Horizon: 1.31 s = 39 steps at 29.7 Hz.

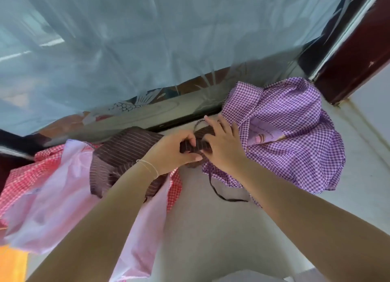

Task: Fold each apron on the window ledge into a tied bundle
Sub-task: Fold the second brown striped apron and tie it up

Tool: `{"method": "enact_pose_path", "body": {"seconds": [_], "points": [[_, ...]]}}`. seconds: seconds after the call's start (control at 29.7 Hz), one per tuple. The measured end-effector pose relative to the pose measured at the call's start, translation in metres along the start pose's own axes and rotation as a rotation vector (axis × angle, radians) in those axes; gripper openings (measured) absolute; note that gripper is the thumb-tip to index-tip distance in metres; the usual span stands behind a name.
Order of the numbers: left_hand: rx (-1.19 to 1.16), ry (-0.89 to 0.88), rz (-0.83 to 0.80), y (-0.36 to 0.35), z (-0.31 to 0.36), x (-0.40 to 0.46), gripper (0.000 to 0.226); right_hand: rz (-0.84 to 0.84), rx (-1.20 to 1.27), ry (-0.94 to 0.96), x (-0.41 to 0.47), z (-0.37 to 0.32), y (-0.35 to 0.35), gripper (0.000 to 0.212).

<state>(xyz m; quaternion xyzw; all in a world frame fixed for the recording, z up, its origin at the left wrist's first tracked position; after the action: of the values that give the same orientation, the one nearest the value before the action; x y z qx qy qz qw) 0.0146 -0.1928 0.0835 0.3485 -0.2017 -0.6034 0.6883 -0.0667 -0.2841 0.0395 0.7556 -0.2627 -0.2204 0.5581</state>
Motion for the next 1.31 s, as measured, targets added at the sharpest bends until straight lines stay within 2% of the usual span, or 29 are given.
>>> {"method": "enact_pose_path", "body": {"seconds": [0.07, 0.13, 0.2, 0.27, 0.3, 0.37, 0.44, 0.47, 0.5, 0.54, 0.61, 0.64, 0.67, 0.71, 0.74, 0.77, 0.84, 0.87, 0.91, 0.94, 1.01, 1.08, 1.18, 1.24, 1.28, 1.31], "points": [[0.105, 0.049, -0.002, 0.017, 0.010, -0.006, 0.052, -0.141, 0.228, -0.033, 0.008, 0.011, 0.019, 0.024], [0.312, 0.131, 0.009, 0.036, 0.005, -0.013, 0.059, -0.211, 0.443, -0.056, 0.014, 0.022, 0.051, 0.022], [0.515, 0.211, 0.066, 0.057, -0.004, -0.022, 0.038, -0.211, 0.479, -0.053, 0.017, 0.030, 0.090, 0.018], [0.616, 0.275, 0.178, 0.078, -0.010, -0.031, 0.018, -0.240, 0.411, -0.042, 0.018, 0.037, 0.121, 0.014], [0.618, 0.291, 0.261, 0.088, -0.009, -0.034, 0.015, -0.282, 0.362, -0.034, 0.017, 0.043, 0.136, 0.021], [0.504, 0.304, 0.389, 0.104, -0.005, -0.036, 0.012, -0.488, 0.282, -0.078, 0.010, 0.058, 0.153, 0.035], [0.248, 0.286, 0.450, 0.110, 0.006, -0.033, 0.003, -0.699, 0.156, -0.131, -0.002, 0.082, 0.166, 0.042], [0.119, 0.278, 0.455, 0.110, 0.015, -0.031, 0.010, -0.721, 0.101, -0.155, -0.005, 0.096, 0.176, 0.044], [0.014, 0.272, 0.454, 0.109, 0.025, -0.030, 0.017, -0.658, 0.052, -0.185, -0.003, 0.112, 0.189, 0.046], [-0.058, 0.265, 0.455, 0.109, 0.037, -0.029, 0.023, -0.505, -0.009, -0.229, 0.004, 0.129, 0.205, 0.048], [-0.144, 0.260, 0.448, 0.107, 0.059, -0.024, 0.036, -0.005, -0.164, -0.339, 0.016, 0.157, 0.243, 0.046], [-0.154, 0.249, 0.434, 0.104, 0.071, -0.019, 0.040, 0.237, -0.178, -0.335, 0.009, 0.152, 0.259, 0.043], [-0.169, 0.233, 0.415, 0.100, 0.083, -0.014, 0.042, 0.386, -0.092, -0.282, -0.001, 0.140, 0.266, 0.041], [-0.196, 0.216, 0.397, 0.096, 0.097, -0.009, 0.041, 0.407, 0.067, -0.201, -0.015, 0.121, 0.267, 0.039], [-0.249, 0.205, 0.385, 0.091, 0.109, -0.004, 0.040, 0.296, 0.217, -0.126, -0.024, 0.098, 0.256, 0.039], [-0.328, 0.195, 0.381, 0.086, 0.119, 0.001, 0.039, 0.108, 0.318, -0.074, -0.036, 0.074, 0.237, 0.043], [-0.454, 0.166, 0.402, 0.081, 0.137, 0.010, 0.039, -0.231, 0.488, -0.031, -0.063, 0.029, 0.196, 0.062], [-0.488, 0.151, 0.412, 0.081, 0.147, 0.012, 0.040, -0.271, 0.564, -0.029, -0.072, 0.017, 0.187, 0.076], [-0.516, 0.141, 0.416, 0.082, 0.154, 0.012, 0.041, -0.242, 0.617, -0.041, -0.075, 0.014, 0.180, 0.083], [-0.539, 0.119, 0.407, 0.082, 0.162, 0.012, 0.042, -0.165, 0.629, -0.065, -0.074, 0.019, 0.180, 0.080], [-0.478, 0.030, 0.339, 0.085, 0.178, 0.012, 0.038, 0.018, 0.568, -0.126, -0.071, 0.036, 0.196, 0.050], [-0.285, -0.063, 0.210, 0.088, 0.193, 0.006, 0.037, 0.104, 0.498, -0.145, -0.067, 0.051, 0.214, 0.028], [0.118, -0.031, -0.053, 0.081, 0.190, -0.006, 0.041, 0.119, 0.438, -0.148, -0.061, 0.071, 0.238, 0.023], [0.446, 0.051, -0.056, 0.090, 0.175, -0.011, 0.026, 0.115, 0.456, -0.178, -0.061, 0.084, 0.254, 0.024], [0.502, 0.071, 0.001, 0.096, 0.169, -0.012, 0.021, 0.118, 0.464, -0.184, -0.061, 0.088, 0.261, 0.025], [0.440, 0.066, 0.085, 0.101, 0.165, -0.015, 0.016, 0.134, 0.452, -0.171, -0.063, 0.088, 0.267, 0.027]]}}
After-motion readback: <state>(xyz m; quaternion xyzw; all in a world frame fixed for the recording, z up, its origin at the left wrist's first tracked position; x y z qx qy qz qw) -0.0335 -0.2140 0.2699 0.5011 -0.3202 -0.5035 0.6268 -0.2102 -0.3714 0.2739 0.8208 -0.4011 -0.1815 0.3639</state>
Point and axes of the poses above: each hand's wrist, its own x-axis towards the middle knuckle, its own y-axis out of the back of the hand, z = x × y, the point moved 8 cm from there along x, towards the middle knuckle, and after that the axes turned 12 degrees about -y, right-handed, at the moved point
